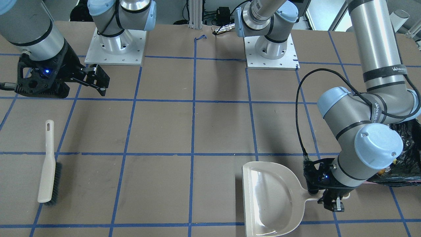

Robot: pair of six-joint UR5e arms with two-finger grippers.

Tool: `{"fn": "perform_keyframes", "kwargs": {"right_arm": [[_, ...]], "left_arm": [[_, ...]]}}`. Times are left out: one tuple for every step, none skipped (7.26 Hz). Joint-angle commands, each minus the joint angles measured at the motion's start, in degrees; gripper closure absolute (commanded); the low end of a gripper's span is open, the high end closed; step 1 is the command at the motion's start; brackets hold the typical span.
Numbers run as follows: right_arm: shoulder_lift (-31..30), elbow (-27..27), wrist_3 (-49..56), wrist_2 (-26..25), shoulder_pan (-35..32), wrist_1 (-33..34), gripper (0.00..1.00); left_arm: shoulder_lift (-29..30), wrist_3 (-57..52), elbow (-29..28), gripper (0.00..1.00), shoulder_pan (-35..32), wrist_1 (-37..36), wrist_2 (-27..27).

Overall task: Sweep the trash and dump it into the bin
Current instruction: 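Bring the empty dustpan back and lower it onto the table with the left gripper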

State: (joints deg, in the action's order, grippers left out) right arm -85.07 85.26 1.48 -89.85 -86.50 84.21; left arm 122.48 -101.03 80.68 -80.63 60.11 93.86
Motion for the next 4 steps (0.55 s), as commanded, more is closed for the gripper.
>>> {"fn": "perform_keyframes", "kwargs": {"right_arm": [[-0.3, 0.7, -0.3, -0.7, 0.0, 0.4, 0.00], [-0.4, 0.7, -0.3, -0.7, 0.0, 0.4, 0.00], [-0.4, 0.7, -0.3, -0.2, -0.2, 0.4, 0.00], [-0.4, 0.7, -0.3, -0.2, -0.4, 0.4, 0.00]], "left_arm": [[1.1, 2.6, -0.3, 1.00, -0.3, 1.1, -0.3], [1.2, 2.6, -0.5, 1.00, -0.3, 2.9, -0.1], [1.3, 2.9, -0.4, 1.00, -0.3, 4.0, 0.4], [1.2, 3.4, 0.0, 1.00, -0.7, 5.5, 0.4]]}}
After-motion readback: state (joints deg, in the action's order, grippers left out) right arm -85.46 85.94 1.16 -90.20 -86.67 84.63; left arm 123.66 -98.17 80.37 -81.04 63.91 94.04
